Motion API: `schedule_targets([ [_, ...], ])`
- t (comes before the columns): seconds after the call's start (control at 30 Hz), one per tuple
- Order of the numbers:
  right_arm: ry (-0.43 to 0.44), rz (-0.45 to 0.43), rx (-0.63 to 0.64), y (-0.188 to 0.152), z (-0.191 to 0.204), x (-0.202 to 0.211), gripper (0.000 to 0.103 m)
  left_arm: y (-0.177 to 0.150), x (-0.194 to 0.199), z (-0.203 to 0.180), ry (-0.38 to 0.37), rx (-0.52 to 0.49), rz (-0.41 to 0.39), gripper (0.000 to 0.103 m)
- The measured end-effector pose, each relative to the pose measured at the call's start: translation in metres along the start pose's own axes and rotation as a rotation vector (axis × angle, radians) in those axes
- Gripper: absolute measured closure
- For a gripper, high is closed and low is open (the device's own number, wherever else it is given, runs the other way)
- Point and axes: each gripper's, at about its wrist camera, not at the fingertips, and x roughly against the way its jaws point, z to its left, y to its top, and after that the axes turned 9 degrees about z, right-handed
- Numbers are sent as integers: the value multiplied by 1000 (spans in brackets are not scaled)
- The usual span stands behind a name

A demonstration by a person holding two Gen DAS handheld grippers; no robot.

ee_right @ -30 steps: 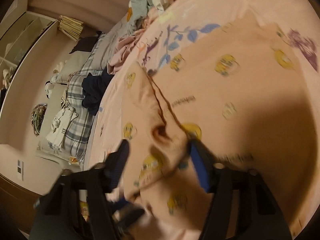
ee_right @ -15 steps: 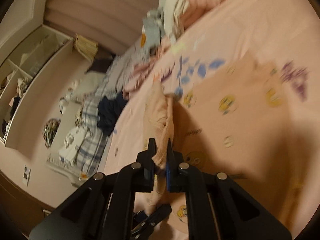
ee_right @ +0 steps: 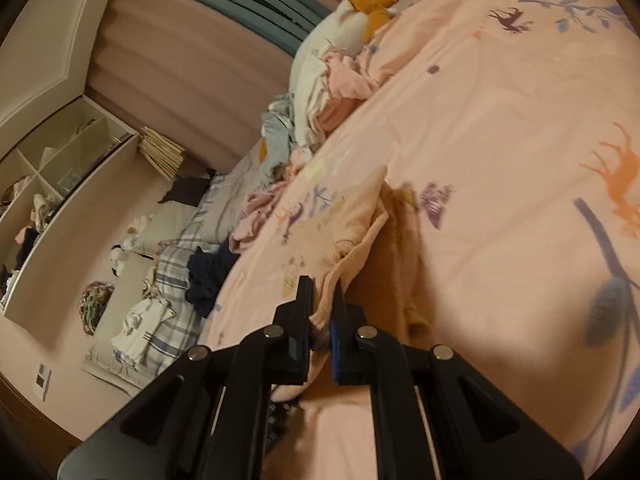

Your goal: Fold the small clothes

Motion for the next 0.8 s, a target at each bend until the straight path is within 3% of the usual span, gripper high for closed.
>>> schedule_targets([
  [0.17,-93,42,18,-5,-8,-7,95,2,0,7,-34,34,19,71],
  [0.37,-189,112,-4,-9,-23,-20,94,2,1,4,-2,0,51,72],
  [0.57,-278,140,17,-14,-27,-18,95,-1,5,11,-41,38,78,75],
  [0.77,-519,126,95,-20,-31,-13,96,-3,10,9,-11,30,105,75],
  [0.8,-515,126,90,-20,-34,-12,96,-5,12,11,-15,35,110,75],
])
